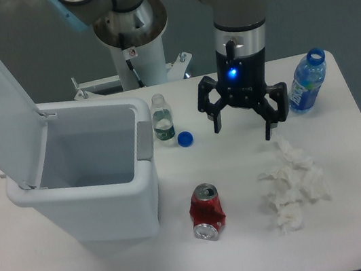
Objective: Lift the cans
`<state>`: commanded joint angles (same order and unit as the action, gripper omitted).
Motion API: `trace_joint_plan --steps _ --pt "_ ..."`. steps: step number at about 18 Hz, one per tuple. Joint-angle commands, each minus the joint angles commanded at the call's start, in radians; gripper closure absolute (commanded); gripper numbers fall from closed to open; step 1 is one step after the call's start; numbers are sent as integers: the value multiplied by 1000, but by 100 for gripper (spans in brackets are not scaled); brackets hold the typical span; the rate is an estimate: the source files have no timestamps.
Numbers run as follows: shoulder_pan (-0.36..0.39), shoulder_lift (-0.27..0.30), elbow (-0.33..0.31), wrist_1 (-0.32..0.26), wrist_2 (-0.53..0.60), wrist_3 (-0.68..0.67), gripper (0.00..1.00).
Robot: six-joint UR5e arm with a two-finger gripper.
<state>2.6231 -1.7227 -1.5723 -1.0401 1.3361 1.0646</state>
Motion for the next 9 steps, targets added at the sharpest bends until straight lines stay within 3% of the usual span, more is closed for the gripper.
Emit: trace_joint_plan --steps 9 --pt "-6 -5 -21 25 0 -8 0"
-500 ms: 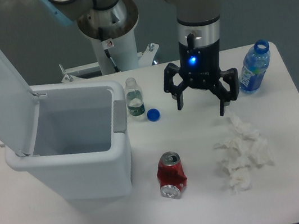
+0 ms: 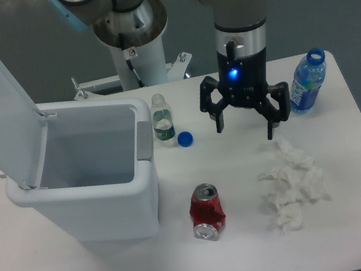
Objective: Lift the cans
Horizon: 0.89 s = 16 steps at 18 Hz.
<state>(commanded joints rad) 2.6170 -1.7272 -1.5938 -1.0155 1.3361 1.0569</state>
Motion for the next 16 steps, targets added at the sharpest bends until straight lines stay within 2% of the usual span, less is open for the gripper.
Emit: trace_joint_plan --steps 5,9,16 --pt "-3 -26 -20 3 0 -3 0" --pt "-6 -26 -63 49 -2 -2 0" --pt "-21 -41 -72 51 3 5 0"
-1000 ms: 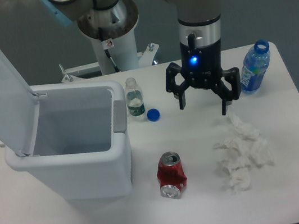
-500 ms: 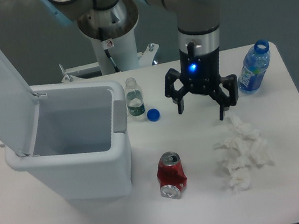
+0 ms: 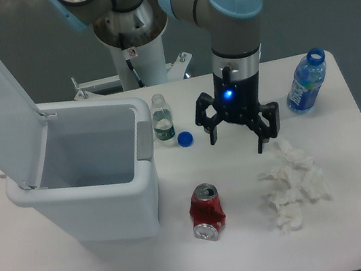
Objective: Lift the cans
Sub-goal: 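Move the open gripper over the crushed red can and lower it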
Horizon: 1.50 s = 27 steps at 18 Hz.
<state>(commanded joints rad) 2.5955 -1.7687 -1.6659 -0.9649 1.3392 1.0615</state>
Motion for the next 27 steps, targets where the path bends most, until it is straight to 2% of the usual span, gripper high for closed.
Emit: trace_joint_plan --steps 10,15,27 --pt "-15 -15 -18 -2 3 2 0" --pt "-61 -35 -23 2 121 31 0" --pt "-87 -60 -21 0 124 8 0"
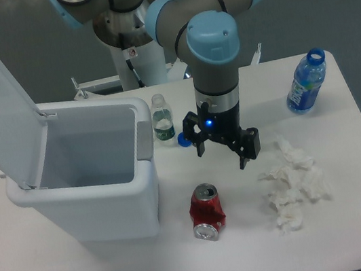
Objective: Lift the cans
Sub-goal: 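Move the open gripper over the crushed red can and lower it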
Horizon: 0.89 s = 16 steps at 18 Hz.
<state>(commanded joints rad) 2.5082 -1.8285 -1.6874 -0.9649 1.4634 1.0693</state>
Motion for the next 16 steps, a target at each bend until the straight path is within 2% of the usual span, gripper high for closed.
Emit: trace_joint_plan --steps 12,16 --pt "-28 -41 -3 0 24 -20 0" --pt "-57 -97 -3 0 77 -17 0"
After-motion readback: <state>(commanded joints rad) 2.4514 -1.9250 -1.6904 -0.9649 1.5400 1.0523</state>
